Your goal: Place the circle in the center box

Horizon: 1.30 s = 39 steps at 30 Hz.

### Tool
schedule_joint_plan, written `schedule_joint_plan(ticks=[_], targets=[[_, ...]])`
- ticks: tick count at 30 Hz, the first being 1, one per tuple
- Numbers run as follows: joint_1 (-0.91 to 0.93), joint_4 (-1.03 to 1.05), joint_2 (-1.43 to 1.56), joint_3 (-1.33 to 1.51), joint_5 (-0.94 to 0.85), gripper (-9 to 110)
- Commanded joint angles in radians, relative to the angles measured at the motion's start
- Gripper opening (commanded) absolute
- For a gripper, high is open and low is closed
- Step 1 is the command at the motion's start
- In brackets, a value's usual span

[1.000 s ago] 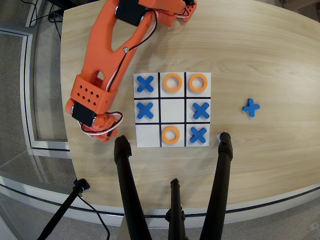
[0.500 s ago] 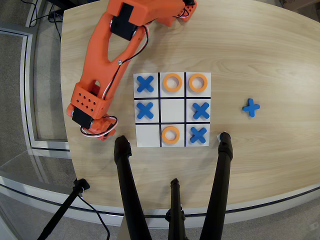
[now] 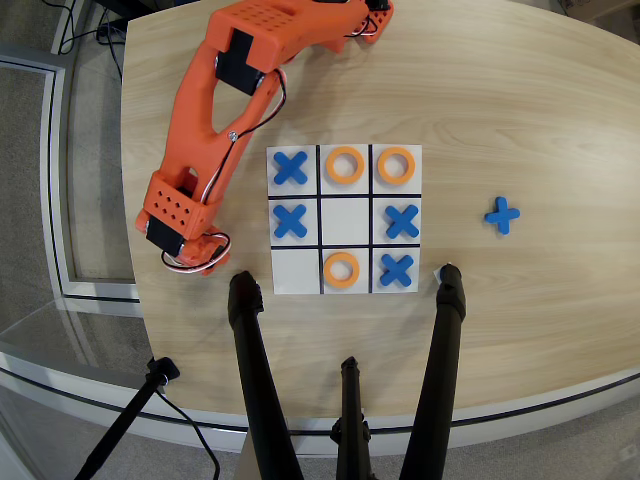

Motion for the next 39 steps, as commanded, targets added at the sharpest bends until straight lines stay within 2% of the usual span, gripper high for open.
schedule_joint_plan(ticks=[1, 8, 26, 39], targets=[[0.0, 0.003, 0.0, -0.04, -0.006, 16], [0.006, 0.012, -0.037, -0.058, -0.008, 16], [0.02, 0.247, -0.052, -0.106, -0.015, 16], [0.032, 0.06, -0.16, -0.229, -0.018, 16]])
